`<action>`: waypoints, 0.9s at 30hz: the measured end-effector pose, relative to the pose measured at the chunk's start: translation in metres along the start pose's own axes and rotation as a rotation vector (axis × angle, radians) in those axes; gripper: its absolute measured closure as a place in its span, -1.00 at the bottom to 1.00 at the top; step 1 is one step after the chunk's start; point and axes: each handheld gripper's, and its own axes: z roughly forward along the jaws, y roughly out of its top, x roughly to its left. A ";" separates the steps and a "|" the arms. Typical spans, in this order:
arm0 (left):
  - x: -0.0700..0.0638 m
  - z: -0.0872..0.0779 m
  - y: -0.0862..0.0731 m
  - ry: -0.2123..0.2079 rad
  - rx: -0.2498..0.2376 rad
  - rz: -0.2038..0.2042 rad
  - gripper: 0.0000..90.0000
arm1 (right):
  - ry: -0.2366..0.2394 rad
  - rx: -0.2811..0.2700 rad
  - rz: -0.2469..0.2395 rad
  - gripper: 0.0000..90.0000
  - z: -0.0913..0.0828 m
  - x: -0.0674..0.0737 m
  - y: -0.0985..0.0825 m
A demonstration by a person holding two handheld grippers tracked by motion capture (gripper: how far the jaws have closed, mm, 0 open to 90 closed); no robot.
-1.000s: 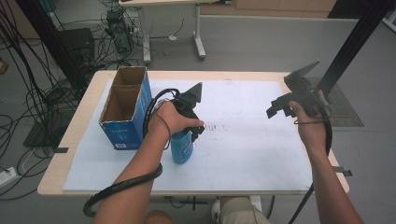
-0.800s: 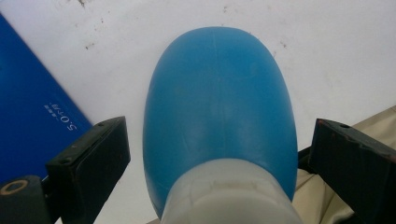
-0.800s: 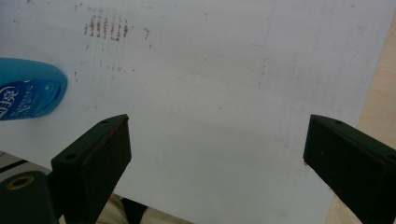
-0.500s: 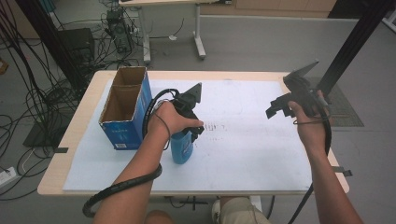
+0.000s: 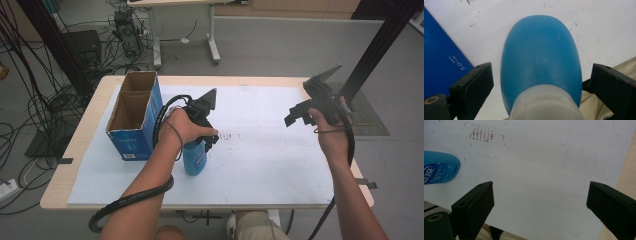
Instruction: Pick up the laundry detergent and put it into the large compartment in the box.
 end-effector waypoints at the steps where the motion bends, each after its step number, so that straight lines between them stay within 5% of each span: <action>1: 0.000 0.000 0.000 0.000 0.000 -0.001 -0.86 | 0.000 0.000 0.000 -0.83 0.000 0.000 0.000; 27: -0.007 0.000 -0.004 0.046 -0.016 0.013 -0.64 | -0.001 0.004 0.001 -0.83 0.001 0.001 0.001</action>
